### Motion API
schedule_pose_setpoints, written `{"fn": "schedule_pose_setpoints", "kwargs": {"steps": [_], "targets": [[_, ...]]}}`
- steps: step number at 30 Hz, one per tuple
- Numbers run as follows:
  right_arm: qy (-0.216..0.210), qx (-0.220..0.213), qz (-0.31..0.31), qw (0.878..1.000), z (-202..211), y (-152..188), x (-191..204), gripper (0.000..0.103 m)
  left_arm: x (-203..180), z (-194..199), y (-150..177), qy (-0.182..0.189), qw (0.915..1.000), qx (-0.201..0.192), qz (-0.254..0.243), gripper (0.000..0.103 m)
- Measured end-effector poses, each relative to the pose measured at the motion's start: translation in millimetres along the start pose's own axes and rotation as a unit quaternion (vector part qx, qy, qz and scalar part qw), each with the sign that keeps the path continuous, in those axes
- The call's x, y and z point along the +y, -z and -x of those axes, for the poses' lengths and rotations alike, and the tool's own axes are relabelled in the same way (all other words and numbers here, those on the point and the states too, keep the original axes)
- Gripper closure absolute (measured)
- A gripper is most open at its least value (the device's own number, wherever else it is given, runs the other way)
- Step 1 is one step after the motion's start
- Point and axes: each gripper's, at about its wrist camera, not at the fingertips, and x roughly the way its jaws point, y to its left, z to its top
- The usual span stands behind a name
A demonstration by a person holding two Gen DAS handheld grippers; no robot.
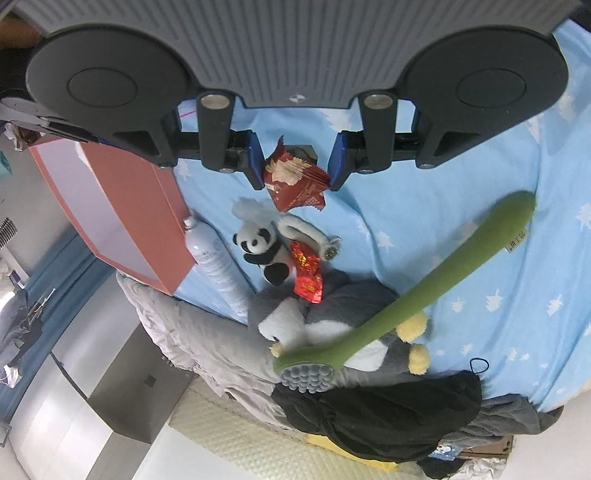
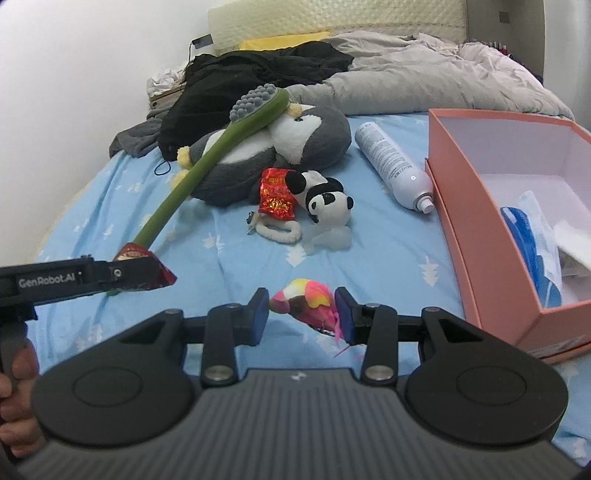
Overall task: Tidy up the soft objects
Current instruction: 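Carry the red wrapper and feather toy with both grippers over the pink box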
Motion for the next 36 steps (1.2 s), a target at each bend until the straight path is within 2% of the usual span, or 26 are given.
{"fn": "schedule_pose_setpoints", "kwargs": {"steps": [9,19,31,36], "targets": [[0.001,-0.021,-0.007,1.0,17,-14,-8,0.061,-29,10,-21,0.013,0.9995,-0.002,-0.028,0.061],[0.014,-0.07,0.005,0.997,43,-65,-20,0.061,-76,7,-68,0.044,0.9958,-0.025,-0.076,0.061],[0.047,-0.128,0.003,0.991,78,-122,-55,0.061,-149,-3,-123,0.096,0.9868,-0.045,-0.123,0.061],[0.068,-0.144,0.002,0.987,92,-139,-75,0.061,-186,-13,-138,0.12,0.982,-0.04,-0.14,0.061]]}}
